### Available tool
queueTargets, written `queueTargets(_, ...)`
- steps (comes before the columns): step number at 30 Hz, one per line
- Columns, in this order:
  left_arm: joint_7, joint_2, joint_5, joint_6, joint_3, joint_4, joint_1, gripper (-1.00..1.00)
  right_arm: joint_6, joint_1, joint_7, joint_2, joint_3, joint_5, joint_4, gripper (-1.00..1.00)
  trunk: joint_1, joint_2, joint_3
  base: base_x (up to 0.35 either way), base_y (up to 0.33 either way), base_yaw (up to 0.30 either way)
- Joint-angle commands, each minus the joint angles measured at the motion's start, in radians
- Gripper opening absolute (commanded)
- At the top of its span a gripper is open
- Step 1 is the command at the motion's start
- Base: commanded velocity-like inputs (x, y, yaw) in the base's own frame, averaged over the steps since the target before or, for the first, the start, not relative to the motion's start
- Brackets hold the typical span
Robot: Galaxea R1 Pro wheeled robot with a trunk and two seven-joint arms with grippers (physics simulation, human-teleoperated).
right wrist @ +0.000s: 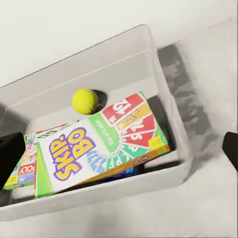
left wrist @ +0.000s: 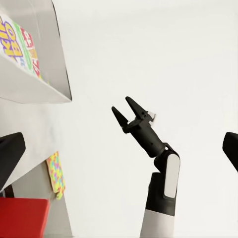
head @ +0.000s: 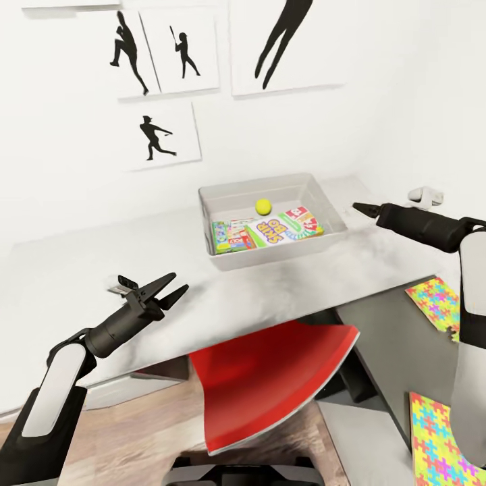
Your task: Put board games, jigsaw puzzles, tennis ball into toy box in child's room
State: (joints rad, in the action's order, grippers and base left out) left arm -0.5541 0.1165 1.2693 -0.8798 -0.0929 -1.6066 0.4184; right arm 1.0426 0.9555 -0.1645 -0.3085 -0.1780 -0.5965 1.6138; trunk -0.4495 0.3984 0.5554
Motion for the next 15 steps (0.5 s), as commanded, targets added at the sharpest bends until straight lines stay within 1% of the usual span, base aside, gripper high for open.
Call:
queueTargets(1,-0.002,0.000,0.001,-0.005,-0.001,0.000,0.000,1.00,0.005,0.005,-0.010,-0.005,-0.003,0.009,0.000,1.00,-0.001,0.002,0.001,0.000,0.004,-0.275)
queueTargets(4,-0.002,0.000,0.001,-0.005,0.000,0.000,0.000,1.00,0.005,0.016,-0.010,-0.016,-0.008,0.009,0.000,1.00,-0.001,0.002,0.002,0.000,0.003,-0.276)
queueTargets(11,0.001,-0.007,0.000,-0.003,0.003,-0.001,0.001,1.00,0.005,0.018,-0.010,-0.027,-0.029,0.009,0.000,1.00,-0.001,0.002,0.002,0.000,0.001,-0.277)
queueTargets(13,0.006,-0.013,-0.003,-0.002,0.012,-0.001,0.001,1.00,0.005,0.014,-0.010,-0.033,-0.038,0.009,0.000,1.00,-0.001,0.002,0.002,0.000,0.001,-0.278)
queueTargets(14,0.009,-0.017,-0.005,-0.001,0.022,-0.001,0.003,1.00,0.005,0.011,-0.009,-0.040,-0.042,0.010,0.000,1.00,-0.001,0.002,0.002,0.000,0.000,-0.279)
queueTargets(15,0.009,-0.017,-0.005,-0.001,0.022,-0.001,0.003,1.00,0.005,0.011,-0.009,-0.040,-0.042,0.010,0.000,1.00,-0.001,0.002,0.002,0.000,0.000,-0.279)
